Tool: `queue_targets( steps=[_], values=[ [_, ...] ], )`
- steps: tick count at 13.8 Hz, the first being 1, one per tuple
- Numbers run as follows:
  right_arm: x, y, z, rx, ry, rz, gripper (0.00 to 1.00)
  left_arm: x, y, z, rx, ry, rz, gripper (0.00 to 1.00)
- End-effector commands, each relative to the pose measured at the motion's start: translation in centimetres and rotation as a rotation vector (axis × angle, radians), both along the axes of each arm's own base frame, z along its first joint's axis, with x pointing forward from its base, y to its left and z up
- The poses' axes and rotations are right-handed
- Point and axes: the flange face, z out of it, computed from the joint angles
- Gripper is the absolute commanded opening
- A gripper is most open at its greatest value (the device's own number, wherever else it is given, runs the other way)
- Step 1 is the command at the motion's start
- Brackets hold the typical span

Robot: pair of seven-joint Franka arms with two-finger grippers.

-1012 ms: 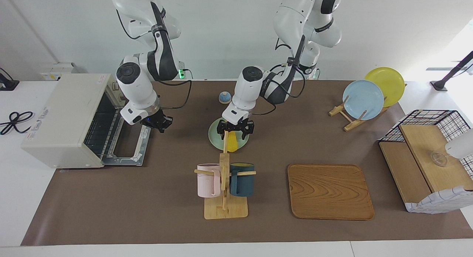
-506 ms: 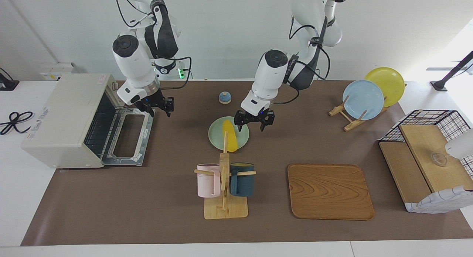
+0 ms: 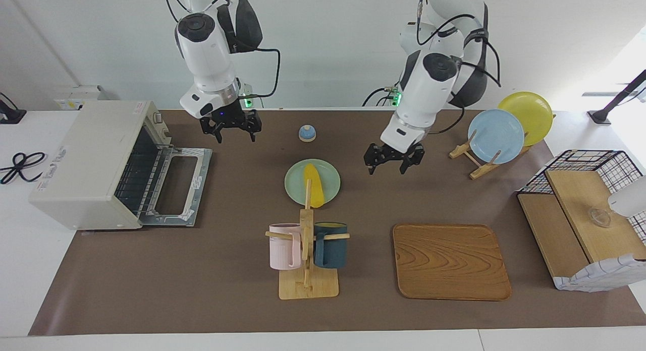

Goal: Put corn in oven
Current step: 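Withdraw the left gripper while the right gripper reaches the green plate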

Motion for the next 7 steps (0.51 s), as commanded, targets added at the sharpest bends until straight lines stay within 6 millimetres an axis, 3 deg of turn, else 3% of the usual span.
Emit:
queue_targets(
  steps=[1, 3, 5, 7],
  values=[
    [1.6, 5.4, 2.3, -0.017, 0.05, -0.106, 1.0, 0.3, 6.4, 4.3, 0.012, 0.001, -0.032, 1.0],
    [2.9, 9.9, 3.8, -0.077, 0.062, -0.085, 1.0, 1.0, 10.6, 6.7, 0.017, 0.003, -0.046, 1.0],
    [4.3, 15.2, 3.8, -0.088, 0.066, -0.155, 1.0, 1.4, 14.3, 8.9, 0.054, 0.014, -0.074, 1.0],
    [4.9, 20.6, 1.4, -0.108, 0.064, -0.162, 1.0, 1.2, 17.1, 10.8, 0.073, 0.032, -0.054, 1.0]
  ],
)
